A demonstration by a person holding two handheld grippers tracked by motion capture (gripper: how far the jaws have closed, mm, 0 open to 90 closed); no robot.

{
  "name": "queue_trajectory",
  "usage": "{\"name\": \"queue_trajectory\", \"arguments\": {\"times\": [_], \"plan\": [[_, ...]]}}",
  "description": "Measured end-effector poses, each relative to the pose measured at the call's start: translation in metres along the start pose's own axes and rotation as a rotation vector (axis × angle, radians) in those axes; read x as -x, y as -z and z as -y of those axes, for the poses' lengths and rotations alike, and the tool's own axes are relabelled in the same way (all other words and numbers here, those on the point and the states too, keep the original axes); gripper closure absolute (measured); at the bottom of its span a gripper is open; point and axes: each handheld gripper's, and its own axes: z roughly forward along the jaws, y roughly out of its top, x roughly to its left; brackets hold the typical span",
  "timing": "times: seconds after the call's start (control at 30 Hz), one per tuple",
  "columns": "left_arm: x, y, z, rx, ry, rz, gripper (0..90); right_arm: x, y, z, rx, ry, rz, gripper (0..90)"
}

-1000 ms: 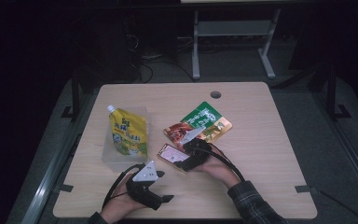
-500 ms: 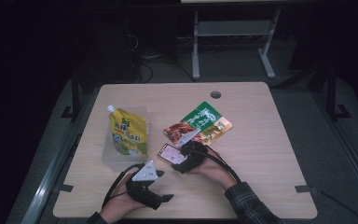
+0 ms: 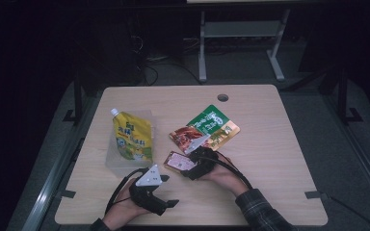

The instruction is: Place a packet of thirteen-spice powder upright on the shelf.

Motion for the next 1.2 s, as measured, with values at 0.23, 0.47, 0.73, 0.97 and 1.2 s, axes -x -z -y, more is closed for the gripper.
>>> {"name": "queue_trajectory", "arguments": {"times": [0.23, 0.47, 0.73, 0.97, 1.2], "plan": [[0.000, -0.001, 0.000, 0.002, 0.000, 0.002, 14.2, -0.001, 0.023, 0.016, -0.002, 0.019, -0.021, 31.6], [0.002, -0.003, 0.000, -0.002, -0.002, 0.006, 14.2, -0.004, 0.049, 0.040, 0.004, 0.036, -0.039, 31.6], [0.003, -0.005, 0.000, -0.010, -0.004, 0.010, 14.1, -0.005, 0.067, 0.068, -0.017, 0.059, -0.052, 31.5], [0.004, -0.006, -0.001, -0.013, -0.002, 0.013, 14.1, -0.001, 0.071, 0.079, -0.019, 0.073, -0.046, 27.7], [0.003, -0.006, 0.000, -0.012, -0.005, 0.015, 14.2, -0.007, 0.094, 0.078, 0.067, 0.005, -0.036, 31.7]]}}
